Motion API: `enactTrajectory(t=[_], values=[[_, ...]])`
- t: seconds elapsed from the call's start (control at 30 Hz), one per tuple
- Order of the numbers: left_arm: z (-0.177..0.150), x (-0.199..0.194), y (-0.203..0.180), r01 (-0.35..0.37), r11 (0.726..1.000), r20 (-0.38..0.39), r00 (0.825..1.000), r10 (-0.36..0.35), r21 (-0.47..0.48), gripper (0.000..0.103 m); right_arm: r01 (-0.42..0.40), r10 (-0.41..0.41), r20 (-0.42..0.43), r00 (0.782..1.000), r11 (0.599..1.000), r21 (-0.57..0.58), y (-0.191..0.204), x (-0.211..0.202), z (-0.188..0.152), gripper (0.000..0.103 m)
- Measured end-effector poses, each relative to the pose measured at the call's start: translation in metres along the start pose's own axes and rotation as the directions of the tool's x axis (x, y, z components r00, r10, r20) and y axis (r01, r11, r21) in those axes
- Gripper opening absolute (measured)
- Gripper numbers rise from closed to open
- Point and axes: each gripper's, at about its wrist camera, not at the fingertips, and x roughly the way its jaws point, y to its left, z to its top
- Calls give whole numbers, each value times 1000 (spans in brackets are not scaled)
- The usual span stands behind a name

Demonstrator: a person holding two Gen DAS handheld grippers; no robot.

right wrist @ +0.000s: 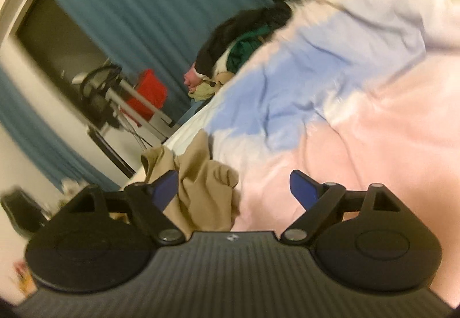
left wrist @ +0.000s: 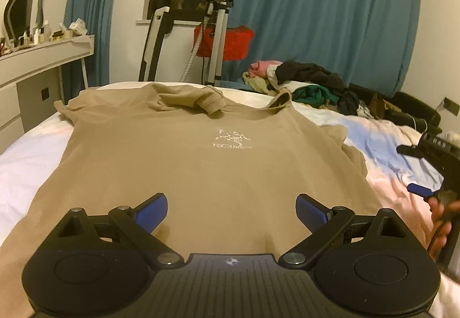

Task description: Fold clothes

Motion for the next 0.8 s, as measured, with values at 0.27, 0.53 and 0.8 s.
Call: enactTrajectory(t=[0.27,0.53,0.8], values=[[-9,7,-8,9,998,-13,1000,-9,65,98,-109,122,-27,992,949,295,-43,38,17,94],[-13,25,-12,47,997,-35,998,-45,56,98,-232,258,-96,961,948,218,-15,84,18,83],[-8,31,-6,44,999,-16,999,-44,2,98,-36,8,-75,997,923,-383,80,106,-31,19]])
